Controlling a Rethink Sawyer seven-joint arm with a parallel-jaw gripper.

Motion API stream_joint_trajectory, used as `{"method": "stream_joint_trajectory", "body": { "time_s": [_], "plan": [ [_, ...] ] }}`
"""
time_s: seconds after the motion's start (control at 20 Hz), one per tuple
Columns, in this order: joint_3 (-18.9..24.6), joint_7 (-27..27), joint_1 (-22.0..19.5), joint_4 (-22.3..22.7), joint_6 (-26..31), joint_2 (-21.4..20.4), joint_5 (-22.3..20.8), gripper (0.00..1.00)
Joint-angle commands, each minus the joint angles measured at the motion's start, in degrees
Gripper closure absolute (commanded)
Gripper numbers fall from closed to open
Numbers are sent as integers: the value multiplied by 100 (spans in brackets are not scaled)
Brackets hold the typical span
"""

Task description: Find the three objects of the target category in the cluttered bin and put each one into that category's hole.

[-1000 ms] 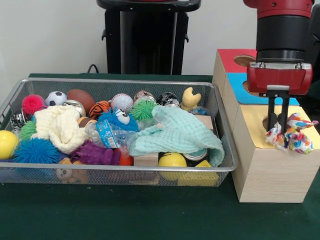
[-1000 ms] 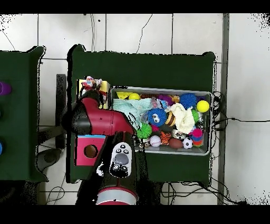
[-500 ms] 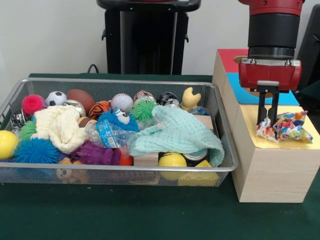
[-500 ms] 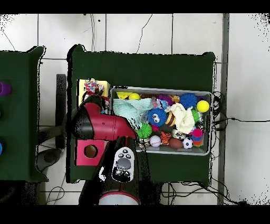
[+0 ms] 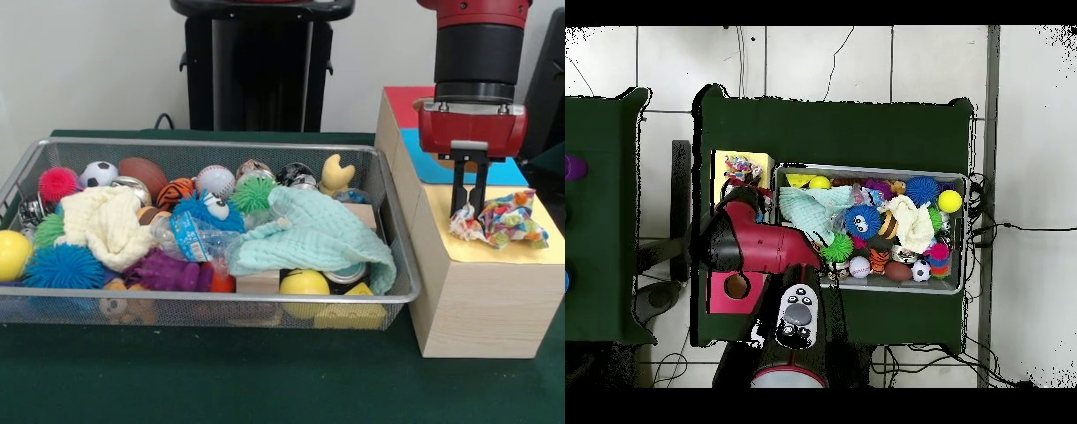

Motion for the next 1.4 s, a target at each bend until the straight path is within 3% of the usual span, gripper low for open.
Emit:
{"method": "stream_joint_trajectory", "body": {
  "time_s": [0.05,0.55,1.15,1.4],
  "plan": [
    [290,715,46,619,197,471,-335,100],
    [229,569,170,523,416,607,-354,100],
    [357,513,35,704,196,678,-642,100],
    [324,366,69,653,474,648,-769,100]
  ]
}}
